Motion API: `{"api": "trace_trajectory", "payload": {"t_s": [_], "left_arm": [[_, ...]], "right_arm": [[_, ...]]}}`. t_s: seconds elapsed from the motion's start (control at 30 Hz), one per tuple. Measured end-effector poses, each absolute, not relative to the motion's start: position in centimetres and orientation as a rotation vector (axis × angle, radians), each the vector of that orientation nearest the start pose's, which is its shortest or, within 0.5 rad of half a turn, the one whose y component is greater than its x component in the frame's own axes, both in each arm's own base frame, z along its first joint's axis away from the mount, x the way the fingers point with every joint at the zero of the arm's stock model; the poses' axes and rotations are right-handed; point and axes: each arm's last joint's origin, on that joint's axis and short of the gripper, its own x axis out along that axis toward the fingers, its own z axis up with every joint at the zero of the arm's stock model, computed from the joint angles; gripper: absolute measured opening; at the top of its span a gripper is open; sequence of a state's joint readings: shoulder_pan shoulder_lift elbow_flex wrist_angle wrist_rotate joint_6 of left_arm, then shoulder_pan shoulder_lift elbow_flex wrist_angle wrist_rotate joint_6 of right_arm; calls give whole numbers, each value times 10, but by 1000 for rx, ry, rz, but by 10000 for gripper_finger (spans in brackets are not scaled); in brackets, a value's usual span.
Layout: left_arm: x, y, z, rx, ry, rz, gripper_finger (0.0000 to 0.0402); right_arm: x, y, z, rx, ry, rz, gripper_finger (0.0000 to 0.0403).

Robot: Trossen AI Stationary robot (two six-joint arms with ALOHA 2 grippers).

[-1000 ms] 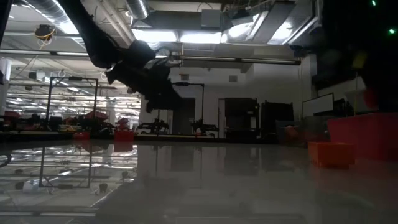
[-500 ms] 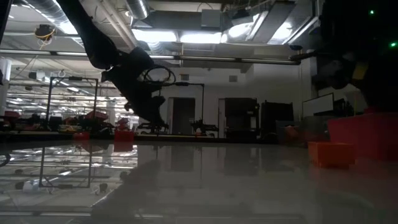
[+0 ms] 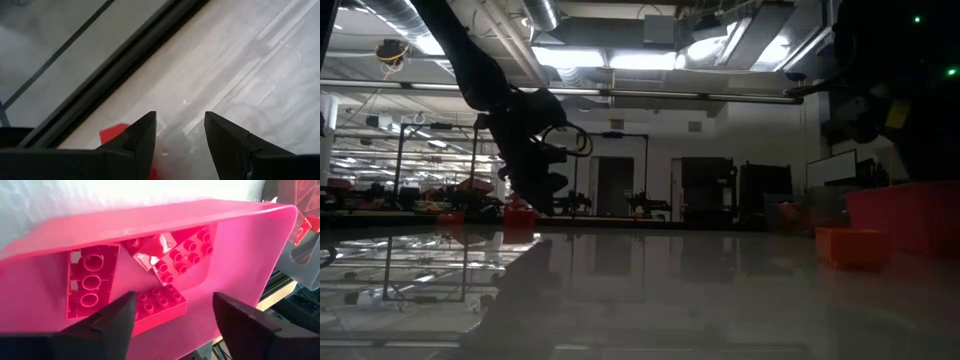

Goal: Sort blocks
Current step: Put the red game piece into the red bin

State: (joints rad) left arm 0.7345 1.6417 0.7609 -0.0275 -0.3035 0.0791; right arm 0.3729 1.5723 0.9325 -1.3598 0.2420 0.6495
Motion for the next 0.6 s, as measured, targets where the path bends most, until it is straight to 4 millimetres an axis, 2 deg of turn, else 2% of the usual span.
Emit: {"api": "trace_trajectory", "payload": {"t_s": [0.17,0.43,0.6], "left_arm": [[210,212,140,-189,964,968,155],[202,219,139,-228,956,1013,155],[204,215,138,-233,970,1002,155]], "right_arm": [[201,71,182,-161,1793,-517,283],[201,71,182,-160,1792,-517,284],[201,71,182,-160,1792,-517,285]]}}
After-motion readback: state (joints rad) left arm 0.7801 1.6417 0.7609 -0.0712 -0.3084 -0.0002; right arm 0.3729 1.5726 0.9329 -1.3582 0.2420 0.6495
